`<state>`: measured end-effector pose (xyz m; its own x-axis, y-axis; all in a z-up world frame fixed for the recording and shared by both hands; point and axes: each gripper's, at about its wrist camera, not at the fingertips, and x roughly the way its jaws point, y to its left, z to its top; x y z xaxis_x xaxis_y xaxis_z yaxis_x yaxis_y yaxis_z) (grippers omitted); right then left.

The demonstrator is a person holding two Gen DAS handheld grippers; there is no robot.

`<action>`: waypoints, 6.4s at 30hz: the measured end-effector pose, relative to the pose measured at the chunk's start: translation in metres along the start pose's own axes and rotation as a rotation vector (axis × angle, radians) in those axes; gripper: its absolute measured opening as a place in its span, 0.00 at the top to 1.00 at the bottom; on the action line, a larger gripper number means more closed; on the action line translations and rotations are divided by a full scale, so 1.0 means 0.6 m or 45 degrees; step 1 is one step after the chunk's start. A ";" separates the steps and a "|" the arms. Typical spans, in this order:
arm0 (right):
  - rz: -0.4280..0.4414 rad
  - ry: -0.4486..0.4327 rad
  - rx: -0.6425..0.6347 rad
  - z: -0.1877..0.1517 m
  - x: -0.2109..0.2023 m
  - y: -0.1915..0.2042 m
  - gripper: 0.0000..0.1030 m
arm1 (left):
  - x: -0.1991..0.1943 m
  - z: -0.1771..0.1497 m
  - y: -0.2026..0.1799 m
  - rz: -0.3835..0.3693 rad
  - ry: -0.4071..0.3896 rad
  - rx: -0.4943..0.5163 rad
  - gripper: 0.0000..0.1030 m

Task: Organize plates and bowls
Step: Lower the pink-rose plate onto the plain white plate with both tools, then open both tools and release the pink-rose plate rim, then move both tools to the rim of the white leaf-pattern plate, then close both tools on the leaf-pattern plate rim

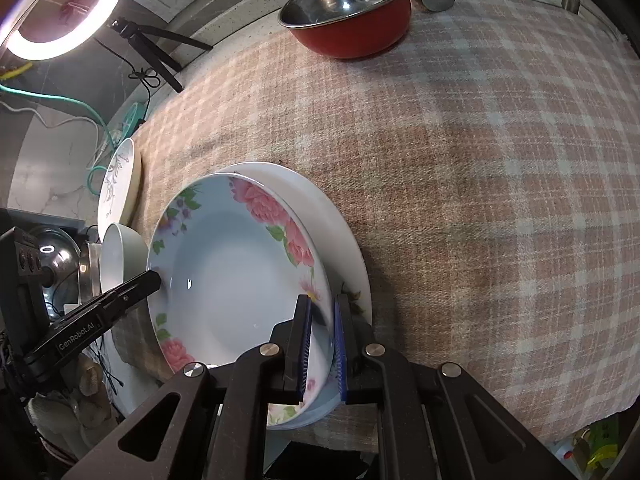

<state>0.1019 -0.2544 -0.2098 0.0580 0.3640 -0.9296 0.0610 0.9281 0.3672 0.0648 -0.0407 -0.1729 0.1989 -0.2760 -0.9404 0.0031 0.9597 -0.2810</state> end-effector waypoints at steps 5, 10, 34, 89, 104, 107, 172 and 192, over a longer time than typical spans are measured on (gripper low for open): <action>-0.002 0.005 0.003 0.001 0.002 -0.003 0.90 | 0.004 0.000 0.001 0.002 0.007 0.002 0.91; -0.002 0.006 0.003 0.002 0.004 -0.005 0.90 | 0.009 -0.001 0.001 0.004 0.015 0.000 0.91; -0.015 -0.002 -0.052 0.005 0.006 0.003 0.88 | 0.012 0.002 -0.001 0.013 0.004 0.014 0.91; 0.069 -0.420 -0.360 -0.052 -0.155 0.065 0.69 | -0.171 -0.117 0.061 -0.049 -0.328 -0.200 0.89; 0.103 -0.446 -0.434 -0.053 -0.175 0.124 0.47 | -0.229 -0.133 0.096 -0.036 -0.429 -0.274 0.89; 0.100 -0.435 -0.446 -0.042 -0.165 0.145 0.47 | -0.238 -0.113 0.123 -0.017 -0.434 -0.287 0.76; 0.125 0.053 -0.269 0.233 0.213 0.441 0.86 | -0.075 0.177 0.475 -0.034 -0.051 -0.361 0.86; 0.130 0.089 -0.246 0.243 0.240 0.433 0.95 | -0.066 0.181 0.471 -0.034 -0.052 -0.353 0.93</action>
<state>0.2711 0.0276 -0.2436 -0.0156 0.4551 -0.8903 -0.1339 0.8814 0.4529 0.1640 0.2470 -0.1945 0.2416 -0.2929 -0.9251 -0.2580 0.8997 -0.3522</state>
